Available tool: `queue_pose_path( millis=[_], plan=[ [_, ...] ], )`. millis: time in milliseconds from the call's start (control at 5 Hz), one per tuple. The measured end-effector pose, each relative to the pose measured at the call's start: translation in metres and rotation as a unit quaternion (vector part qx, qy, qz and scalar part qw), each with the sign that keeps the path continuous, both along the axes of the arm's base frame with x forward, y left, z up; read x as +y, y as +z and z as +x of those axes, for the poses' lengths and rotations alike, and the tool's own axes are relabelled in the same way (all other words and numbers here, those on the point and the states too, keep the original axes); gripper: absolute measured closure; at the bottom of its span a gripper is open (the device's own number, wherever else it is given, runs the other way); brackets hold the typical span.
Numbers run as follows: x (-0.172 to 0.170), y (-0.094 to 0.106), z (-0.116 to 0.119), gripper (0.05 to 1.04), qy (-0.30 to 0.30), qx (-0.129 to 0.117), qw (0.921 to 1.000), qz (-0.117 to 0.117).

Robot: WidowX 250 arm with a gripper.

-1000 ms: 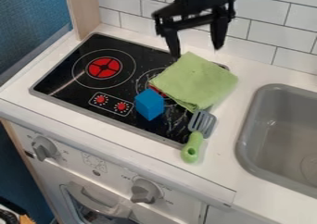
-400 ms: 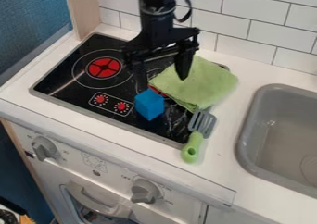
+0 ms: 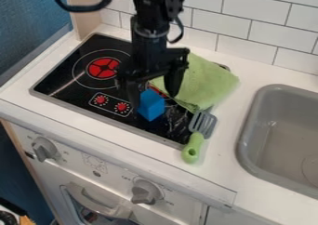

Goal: Moved the blue cube to the upper left side of the stove

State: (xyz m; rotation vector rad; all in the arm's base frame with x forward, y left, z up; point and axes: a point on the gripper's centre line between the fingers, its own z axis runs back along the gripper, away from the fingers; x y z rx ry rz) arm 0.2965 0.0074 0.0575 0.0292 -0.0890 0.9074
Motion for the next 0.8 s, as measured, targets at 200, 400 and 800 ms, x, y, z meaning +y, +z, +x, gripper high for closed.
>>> queue_pose_path(
  millis=[200, 400, 800],
  plan=[
    [0.001, -0.011, 0.005, 0.084, 0.005, 0.013, 0.9999, 0.002],
    [0.006, -0.018, 0.005, 0.125, 0.016, 0.018, 0.9997, 0.000],
    [0.021, -0.007, -0.003, 0.480, 0.039, 0.003, 0.9992, -0.010]
  ],
)
